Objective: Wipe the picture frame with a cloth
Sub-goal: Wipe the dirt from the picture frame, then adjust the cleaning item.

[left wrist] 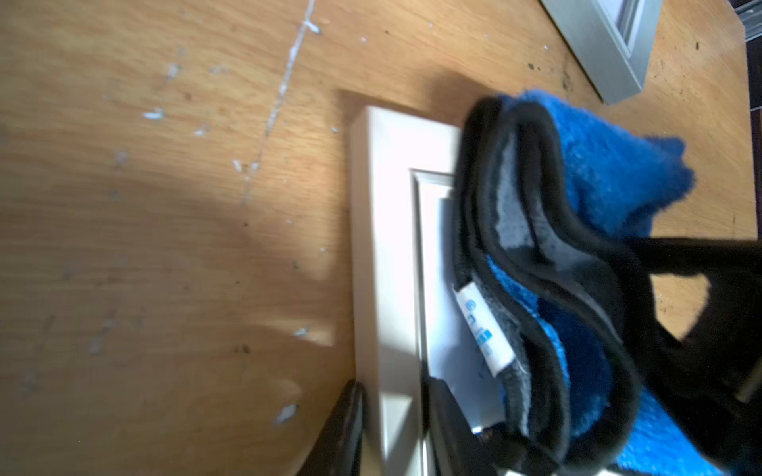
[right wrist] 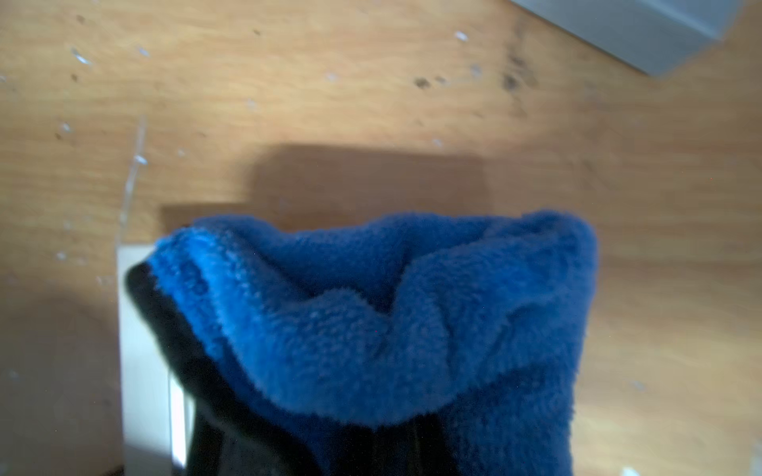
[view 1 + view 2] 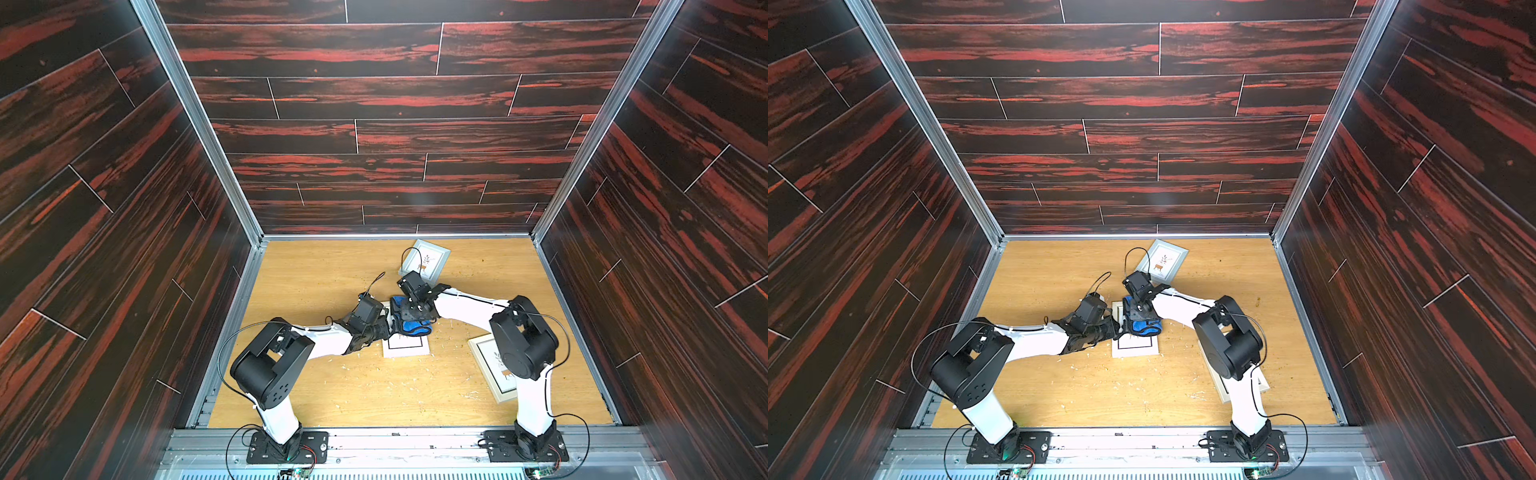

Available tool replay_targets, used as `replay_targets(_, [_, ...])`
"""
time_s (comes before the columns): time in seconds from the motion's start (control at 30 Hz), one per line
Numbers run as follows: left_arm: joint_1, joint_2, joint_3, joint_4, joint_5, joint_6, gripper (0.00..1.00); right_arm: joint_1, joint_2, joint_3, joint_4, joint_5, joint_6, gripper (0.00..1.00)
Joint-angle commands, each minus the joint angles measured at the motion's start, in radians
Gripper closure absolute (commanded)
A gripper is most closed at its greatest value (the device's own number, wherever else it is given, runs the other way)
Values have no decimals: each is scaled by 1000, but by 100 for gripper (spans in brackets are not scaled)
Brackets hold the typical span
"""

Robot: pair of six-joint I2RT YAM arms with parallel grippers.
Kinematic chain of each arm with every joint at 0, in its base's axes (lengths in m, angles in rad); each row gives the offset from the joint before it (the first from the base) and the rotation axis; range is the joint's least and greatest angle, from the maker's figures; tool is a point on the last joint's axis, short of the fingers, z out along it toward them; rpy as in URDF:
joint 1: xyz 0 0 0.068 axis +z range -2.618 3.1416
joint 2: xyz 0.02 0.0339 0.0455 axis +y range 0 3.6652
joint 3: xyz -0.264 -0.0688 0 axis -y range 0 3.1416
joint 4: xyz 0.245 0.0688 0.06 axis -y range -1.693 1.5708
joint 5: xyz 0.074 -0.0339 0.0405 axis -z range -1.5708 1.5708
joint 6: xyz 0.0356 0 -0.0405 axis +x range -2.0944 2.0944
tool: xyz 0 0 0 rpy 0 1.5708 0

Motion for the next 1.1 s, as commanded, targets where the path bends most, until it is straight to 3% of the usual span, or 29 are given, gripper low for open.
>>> replay_targets(0.0, [15, 7, -1, -131, -48, 23, 71, 39, 0, -17, -78, 16, 0, 100])
replay_targets(0.17, [15, 23, 19, -145, -47, 28, 71, 87, -1, 0, -85, -17, 25, 100])
replay_targets(0.37, [20, -13, 14, -155, -56, 46, 70, 8, -155, -196, -41, 5, 13, 100])
replay_targets(0.57, [22, -38, 49, -174, -20, 60, 69, 0, -350, -363, 97, -11, 14, 100])
replay_targets(0.9, [24, -172, 90, -223, -27, 97, 49, -1, -614, -545, 308, -45, -50, 100])
replay_targets(1.07, [27, -314, 0, -152, -53, 119, 36, -1, -704, -604, 410, -104, -90, 100])
